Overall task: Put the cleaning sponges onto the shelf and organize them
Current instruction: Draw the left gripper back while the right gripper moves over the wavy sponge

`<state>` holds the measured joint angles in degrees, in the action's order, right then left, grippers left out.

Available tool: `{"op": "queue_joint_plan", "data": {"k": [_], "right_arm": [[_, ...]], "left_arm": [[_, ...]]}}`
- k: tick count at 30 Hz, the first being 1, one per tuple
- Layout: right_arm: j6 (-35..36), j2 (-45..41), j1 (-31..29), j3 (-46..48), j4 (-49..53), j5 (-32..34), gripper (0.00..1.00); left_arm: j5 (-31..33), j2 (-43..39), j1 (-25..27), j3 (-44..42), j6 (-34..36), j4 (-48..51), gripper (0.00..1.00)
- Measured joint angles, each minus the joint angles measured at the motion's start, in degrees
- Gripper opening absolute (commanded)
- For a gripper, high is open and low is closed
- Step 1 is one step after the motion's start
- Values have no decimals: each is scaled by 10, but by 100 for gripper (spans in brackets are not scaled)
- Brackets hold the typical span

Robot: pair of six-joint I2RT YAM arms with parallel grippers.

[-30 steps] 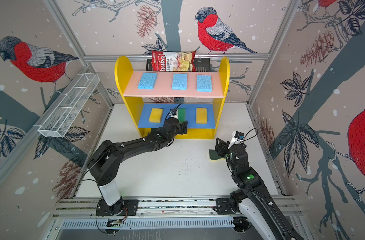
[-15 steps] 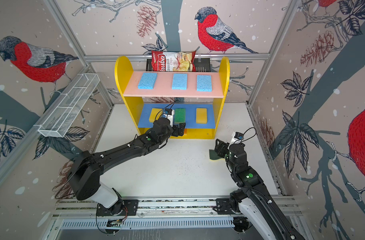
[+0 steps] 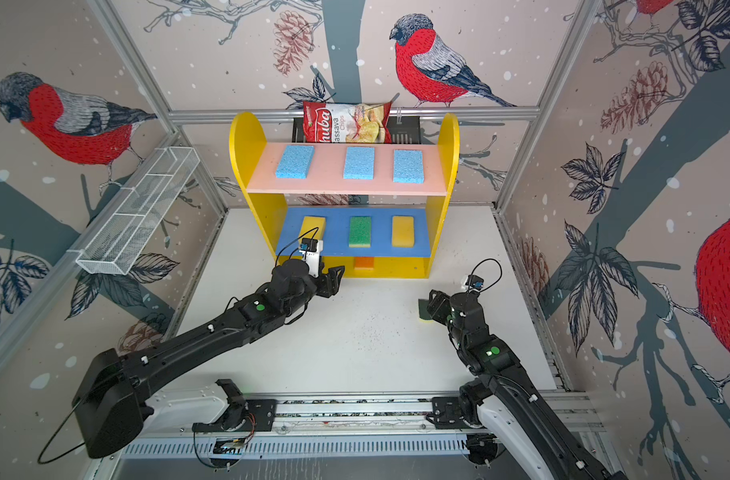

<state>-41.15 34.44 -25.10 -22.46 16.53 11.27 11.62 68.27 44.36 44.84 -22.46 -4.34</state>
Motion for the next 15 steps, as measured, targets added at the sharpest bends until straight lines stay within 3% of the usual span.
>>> {"op": "queue_joint_plan", "data": {"k": [5, 15], "right_arm": [[-42, 5, -6, 28, 6, 2, 81], [-116, 93, -26, 7, 33, 72, 85]], "left_arm": [[-11, -37, 0, -60, -28, 14, 77], [13, -149, 0, -184, -83, 22, 74]]}}
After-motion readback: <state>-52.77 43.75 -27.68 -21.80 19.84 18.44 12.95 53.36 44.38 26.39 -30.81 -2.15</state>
